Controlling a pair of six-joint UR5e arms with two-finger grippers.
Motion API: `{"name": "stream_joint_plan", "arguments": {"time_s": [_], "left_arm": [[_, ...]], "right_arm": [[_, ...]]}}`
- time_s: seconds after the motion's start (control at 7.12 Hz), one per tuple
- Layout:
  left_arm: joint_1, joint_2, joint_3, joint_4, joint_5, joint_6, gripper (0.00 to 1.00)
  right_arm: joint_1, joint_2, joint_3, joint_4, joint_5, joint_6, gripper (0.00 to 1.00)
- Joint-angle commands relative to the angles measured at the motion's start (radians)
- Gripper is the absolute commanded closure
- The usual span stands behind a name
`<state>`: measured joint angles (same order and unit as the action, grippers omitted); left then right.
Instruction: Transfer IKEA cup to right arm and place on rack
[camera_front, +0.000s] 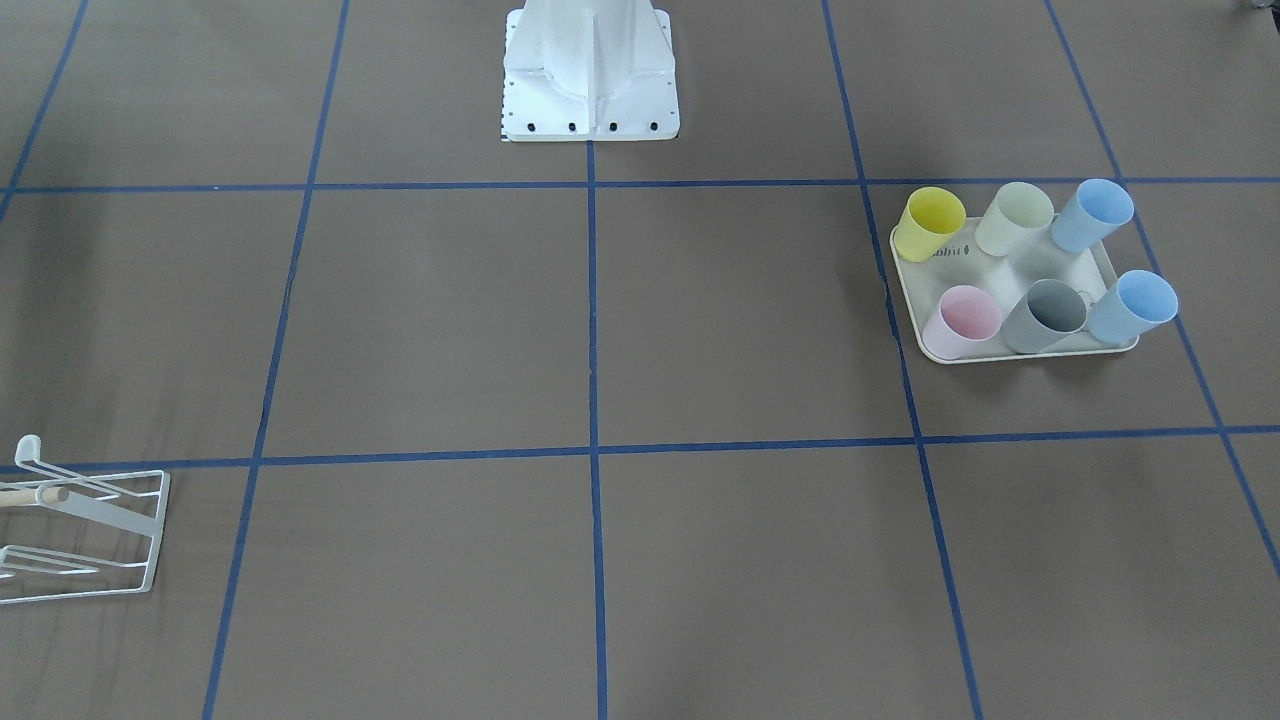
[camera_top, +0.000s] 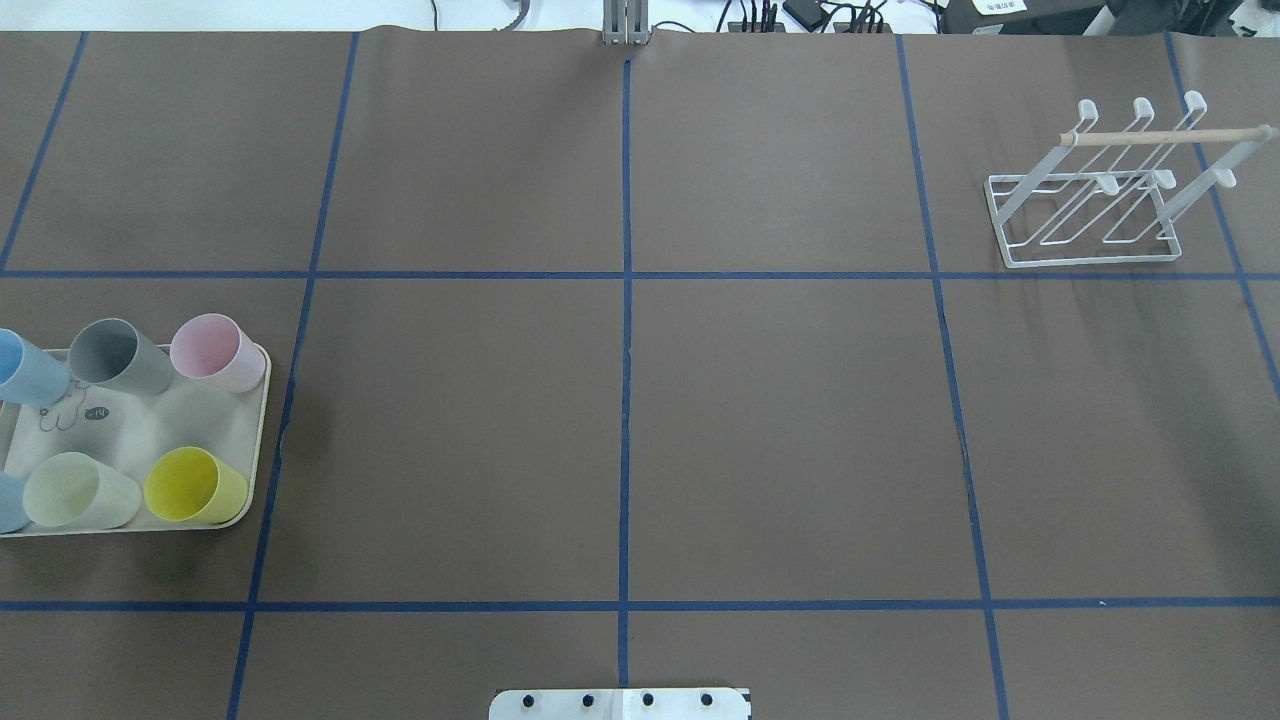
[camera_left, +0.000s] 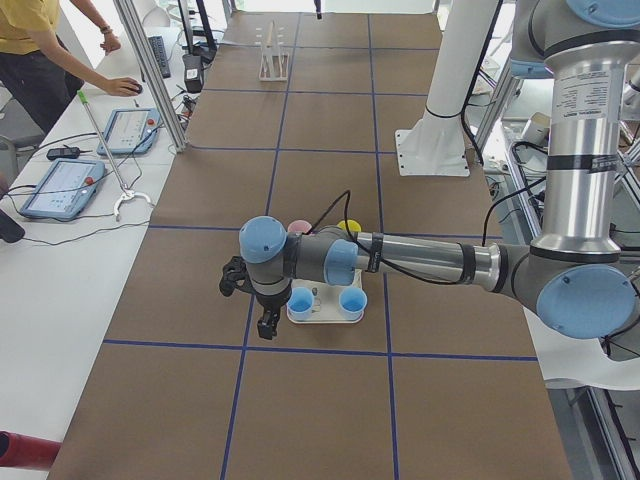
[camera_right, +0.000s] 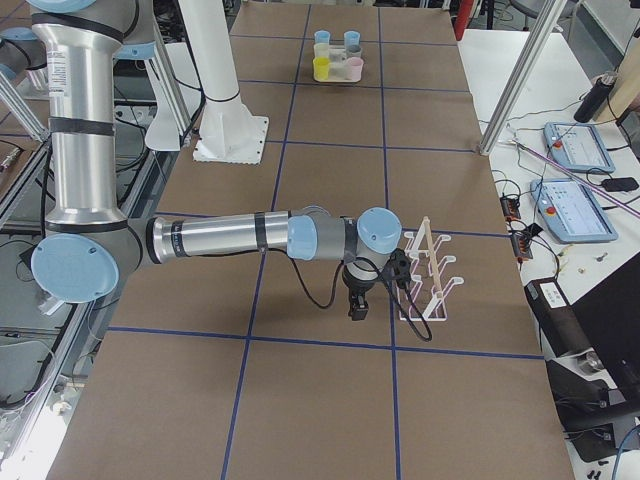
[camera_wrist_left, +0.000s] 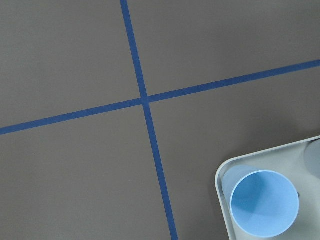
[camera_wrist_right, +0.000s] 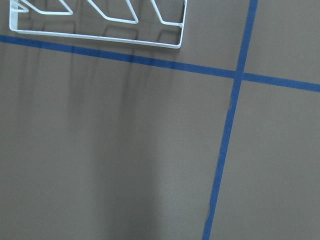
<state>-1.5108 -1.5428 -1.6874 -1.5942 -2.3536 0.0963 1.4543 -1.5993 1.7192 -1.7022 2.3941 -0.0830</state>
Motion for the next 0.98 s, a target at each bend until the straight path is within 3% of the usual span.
{"name": "stream_joint_plan", "arguments": {"time_s": [0.0, 0.56, 0.7, 0.84], "left_arm": [[-0.014, -0.002, -0.043, 0.010, -0.006, 0.006, 0.00], [-0.014, 0.013, -0.094, -0.064, -0.009, 0.005, 0.00], [-0.006, 0.012, -0.048, -0.102, -0.028, 0.006, 0.00], [-0.002, 0.012, 0.015, -0.163, -0.106, 0.000, 0.00]], "right_arm": [[0.000, -0.001, -0.001, 0.001, 0.002, 0.000, 0.00], [0.000, 0.022, 0.011, 0.001, 0.002, 0.000, 0.00], [0.000, 0.022, 0.011, 0.001, 0.002, 0.000, 0.00], [0.000, 0.022, 0.011, 0.003, 0.002, 0.002, 0.00]]}}
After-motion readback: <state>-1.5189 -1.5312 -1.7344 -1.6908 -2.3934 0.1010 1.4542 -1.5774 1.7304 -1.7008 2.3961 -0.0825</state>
